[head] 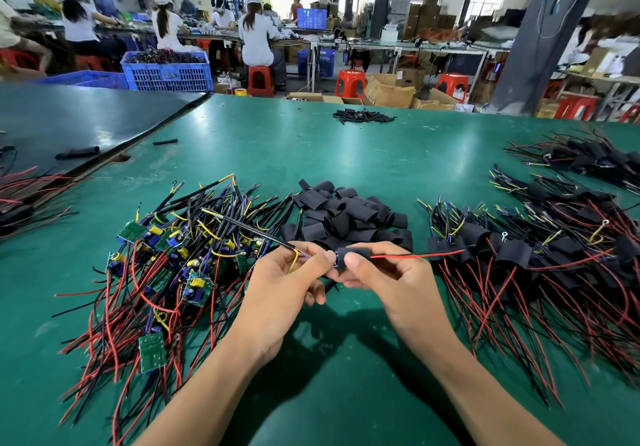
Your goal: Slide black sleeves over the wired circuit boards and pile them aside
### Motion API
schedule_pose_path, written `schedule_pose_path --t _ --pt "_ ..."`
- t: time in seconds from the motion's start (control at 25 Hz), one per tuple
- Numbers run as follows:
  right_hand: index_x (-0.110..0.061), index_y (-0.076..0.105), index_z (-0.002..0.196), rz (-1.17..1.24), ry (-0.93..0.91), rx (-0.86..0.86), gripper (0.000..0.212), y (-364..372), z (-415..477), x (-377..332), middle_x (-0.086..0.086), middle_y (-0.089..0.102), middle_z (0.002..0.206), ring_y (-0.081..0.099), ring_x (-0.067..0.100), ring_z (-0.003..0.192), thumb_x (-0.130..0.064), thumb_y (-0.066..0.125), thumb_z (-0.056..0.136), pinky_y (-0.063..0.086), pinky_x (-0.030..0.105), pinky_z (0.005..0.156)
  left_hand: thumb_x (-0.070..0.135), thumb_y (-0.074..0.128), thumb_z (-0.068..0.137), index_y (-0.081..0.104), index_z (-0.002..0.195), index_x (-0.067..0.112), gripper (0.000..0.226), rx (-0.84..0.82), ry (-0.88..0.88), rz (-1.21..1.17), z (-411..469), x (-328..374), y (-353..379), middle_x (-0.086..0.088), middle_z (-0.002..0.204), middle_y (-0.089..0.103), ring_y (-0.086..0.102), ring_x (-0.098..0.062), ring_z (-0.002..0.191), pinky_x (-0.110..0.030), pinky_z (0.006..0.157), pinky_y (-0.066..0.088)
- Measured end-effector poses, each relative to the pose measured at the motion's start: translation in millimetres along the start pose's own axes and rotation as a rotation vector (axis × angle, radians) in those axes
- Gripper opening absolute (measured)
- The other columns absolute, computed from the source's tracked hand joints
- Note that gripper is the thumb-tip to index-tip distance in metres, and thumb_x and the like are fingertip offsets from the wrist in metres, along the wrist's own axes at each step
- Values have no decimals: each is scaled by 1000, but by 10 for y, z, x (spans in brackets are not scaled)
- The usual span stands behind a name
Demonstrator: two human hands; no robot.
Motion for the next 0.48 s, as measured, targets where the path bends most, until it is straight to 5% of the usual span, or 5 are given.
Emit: schedule_pose_path --t 0.28,0.48 --pt "-26 72 110 -1 32 -28 19 57 -19 28 2 78 97 75 20 92 -19 67 94 58 24 76 25 77 73 75 89 18 18 -93 -89 -192 -20 -9 1 -12 80 68 50 -17 55 -27 56 38" --pt "-30 58 131 21 58 -56 45 119 -9 -4 -9 71 121 74 21 96 -48 50 90 60 30 78 25 78 71 79 89 18 20 -79 -125 -237 -18 -57 28 -7 78 68 51 -15 54 -22 52 42"
Point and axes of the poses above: each hand's wrist, its own z-axis towards the middle knuckle, its own y-axis out of the palm, x = y × z, the point moved 5 cm from there along z, towards the middle knuckle
